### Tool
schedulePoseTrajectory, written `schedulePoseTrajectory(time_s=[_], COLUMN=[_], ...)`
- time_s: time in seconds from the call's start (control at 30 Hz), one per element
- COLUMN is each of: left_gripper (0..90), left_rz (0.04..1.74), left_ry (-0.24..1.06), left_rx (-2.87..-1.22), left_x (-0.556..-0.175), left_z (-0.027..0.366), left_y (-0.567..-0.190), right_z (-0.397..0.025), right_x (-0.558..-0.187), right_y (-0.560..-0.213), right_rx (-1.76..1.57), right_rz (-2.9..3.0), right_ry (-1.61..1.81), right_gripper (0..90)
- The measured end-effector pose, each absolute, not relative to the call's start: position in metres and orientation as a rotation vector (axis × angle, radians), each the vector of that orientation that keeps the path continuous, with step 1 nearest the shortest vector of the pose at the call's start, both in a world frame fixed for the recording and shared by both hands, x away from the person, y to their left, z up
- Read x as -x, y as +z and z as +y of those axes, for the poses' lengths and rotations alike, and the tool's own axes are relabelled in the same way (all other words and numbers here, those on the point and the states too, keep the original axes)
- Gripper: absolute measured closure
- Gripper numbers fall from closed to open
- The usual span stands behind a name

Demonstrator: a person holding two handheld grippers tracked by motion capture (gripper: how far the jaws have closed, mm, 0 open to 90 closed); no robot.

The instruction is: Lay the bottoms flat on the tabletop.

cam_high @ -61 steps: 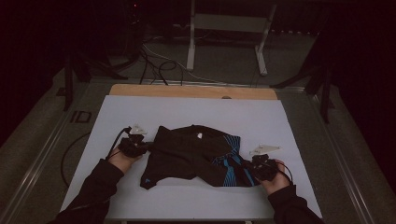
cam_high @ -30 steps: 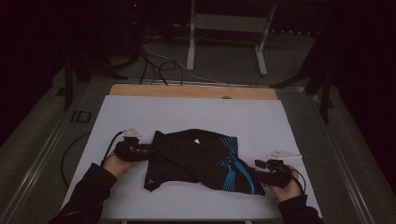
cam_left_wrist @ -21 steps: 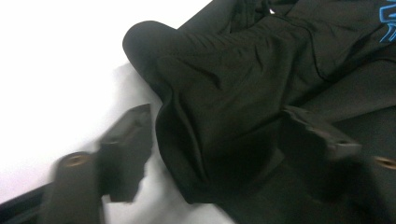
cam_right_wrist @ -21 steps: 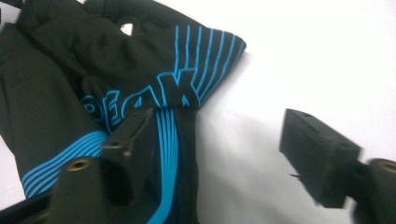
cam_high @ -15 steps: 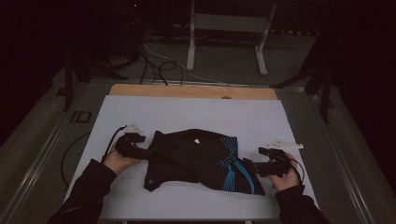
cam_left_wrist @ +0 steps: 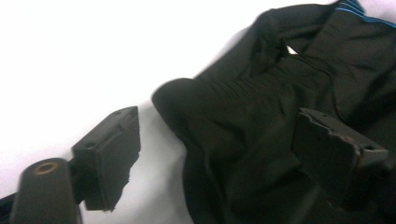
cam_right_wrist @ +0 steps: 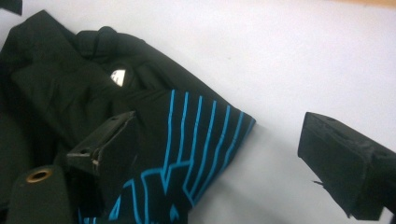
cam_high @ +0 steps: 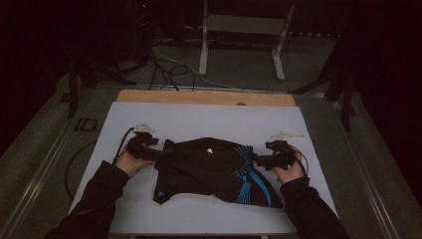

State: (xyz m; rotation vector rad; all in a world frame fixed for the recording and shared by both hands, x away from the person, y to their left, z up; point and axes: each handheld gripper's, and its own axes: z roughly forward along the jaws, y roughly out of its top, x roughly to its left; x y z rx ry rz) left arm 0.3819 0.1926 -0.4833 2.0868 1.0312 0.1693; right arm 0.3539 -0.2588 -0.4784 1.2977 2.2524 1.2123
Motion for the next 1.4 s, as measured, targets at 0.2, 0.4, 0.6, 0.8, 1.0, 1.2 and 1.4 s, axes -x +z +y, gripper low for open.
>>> schedulePoseTrajectory(time_s=[0.2, 0.4, 0.6, 0.8, 1.0, 1.2, 1.4], left_gripper=[25.4, 40.9, 53.7, 70.9, 81.1, 82.3, 82.4], left_rz=[1.064, 1.079, 1.099, 1.077, 1.057, 1.010, 0.995], left_ry=[0.159, 0.125, 0.102, 0.082, 0.079, 0.133, 0.190], left_rx=[-2.074, -2.066, -2.068, -2.068, -2.055, -1.997, -1.914], left_x=[-0.395, -0.403, -0.406, -0.408, -0.407, -0.405, -0.410], left_z=[0.191, 0.189, 0.186, 0.183, 0.180, 0.181, 0.181], left_y=[-0.490, -0.498, -0.505, -0.506, -0.504, -0.493, -0.476], right_z=[-0.249, -0.241, -0.236, -0.231, -0.234, -0.235, -0.246], right_x=[-0.370, -0.380, -0.382, -0.379, -0.377, -0.376, -0.383], right_y=[-0.494, -0.506, -0.512, -0.516, -0.515, -0.507, -0.484], right_rx=[-1.344, -1.368, -1.393, -1.369, -1.363, -1.339, -1.343], right_rz=[2.250, 2.267, 2.294, 2.295, 2.281, 2.256, 2.152], right_ry=[1.186, 1.141, 1.070, 0.991, 0.972, 0.999, 1.102], right_gripper=[11.1, 20.8, 34.1, 54.3, 80.5, 83.8, 83.8])
